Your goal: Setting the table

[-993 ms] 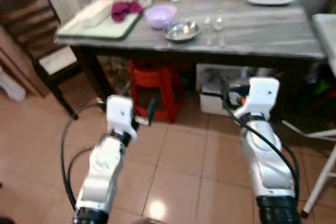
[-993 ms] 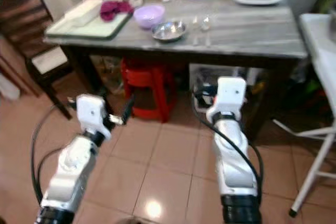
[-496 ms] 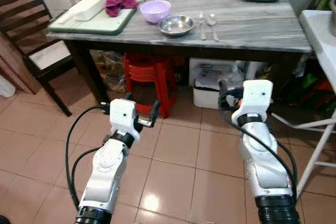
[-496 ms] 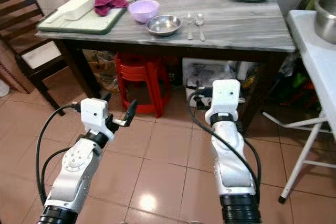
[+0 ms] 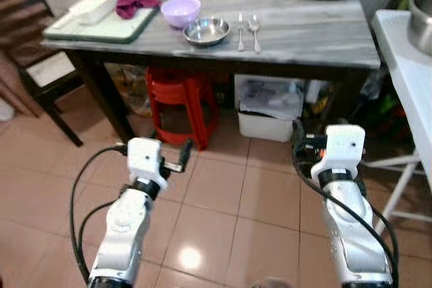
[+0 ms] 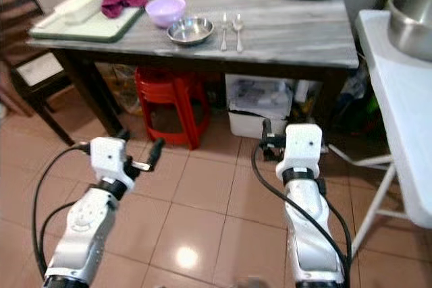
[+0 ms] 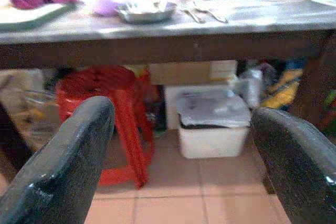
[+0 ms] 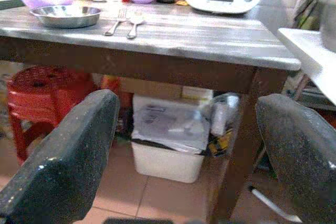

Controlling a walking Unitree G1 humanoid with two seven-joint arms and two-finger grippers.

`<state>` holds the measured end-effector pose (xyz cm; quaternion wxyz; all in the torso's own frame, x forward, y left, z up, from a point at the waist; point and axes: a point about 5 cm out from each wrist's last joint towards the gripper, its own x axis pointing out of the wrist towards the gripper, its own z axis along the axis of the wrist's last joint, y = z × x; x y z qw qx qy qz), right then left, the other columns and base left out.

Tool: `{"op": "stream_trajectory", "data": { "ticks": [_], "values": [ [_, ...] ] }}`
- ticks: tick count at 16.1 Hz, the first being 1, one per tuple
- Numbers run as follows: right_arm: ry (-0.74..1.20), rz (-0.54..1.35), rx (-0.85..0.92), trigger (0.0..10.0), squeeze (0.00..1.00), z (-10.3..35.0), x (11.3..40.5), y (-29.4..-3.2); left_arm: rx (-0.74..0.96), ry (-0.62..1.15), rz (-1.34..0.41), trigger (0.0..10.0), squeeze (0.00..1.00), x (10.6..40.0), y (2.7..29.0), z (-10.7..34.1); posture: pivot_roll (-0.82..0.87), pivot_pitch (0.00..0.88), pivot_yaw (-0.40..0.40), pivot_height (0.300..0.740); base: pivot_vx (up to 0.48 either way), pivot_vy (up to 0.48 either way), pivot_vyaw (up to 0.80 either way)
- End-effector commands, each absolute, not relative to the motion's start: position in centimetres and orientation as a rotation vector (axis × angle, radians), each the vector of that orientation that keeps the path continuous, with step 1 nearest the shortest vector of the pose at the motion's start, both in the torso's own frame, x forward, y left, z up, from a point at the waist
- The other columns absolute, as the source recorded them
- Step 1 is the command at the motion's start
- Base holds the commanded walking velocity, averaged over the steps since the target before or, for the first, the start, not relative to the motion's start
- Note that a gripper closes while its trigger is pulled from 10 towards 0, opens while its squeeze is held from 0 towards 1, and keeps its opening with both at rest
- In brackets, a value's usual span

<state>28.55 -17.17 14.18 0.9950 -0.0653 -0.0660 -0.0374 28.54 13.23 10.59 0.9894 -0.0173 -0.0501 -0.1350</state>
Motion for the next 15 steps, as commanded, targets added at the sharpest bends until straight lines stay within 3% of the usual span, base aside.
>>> {"op": "stream_trajectory", "data": {
  "ticks": [1, 5, 15],
  "values": [
    [-0.128, -0.088, -0.126, 10.0, 0.00, 14.1, 28.2, -17.6, -0.041, -0.096, -0.300, 10.0, 0.00, 28.4, 12.6, 10.5, -0.14, 0.124, 0.085, 0.740, 0.000, -0.337, -0.63],
    [-0.147, -0.077, -0.124, 10.0, 0.00, 14.6, 28.0, -17.3, -0.044, -0.105, -0.309, 10.0, 0.00, 28.5, 12.4, 10.7, -0.15, 0.123, 0.085, 0.740, 0.000, -0.334, -0.59],
    [-0.183, -0.063, -0.124, 10.0, 0.00, 15.4, 28.3, -16.8, -0.043, -0.126, -0.313, 10.0, 0.00, 28.9, 12.2, 11.4, -0.14, 0.122, 0.085, 0.740, 0.000, -0.331, 0.00]
  ]
}}
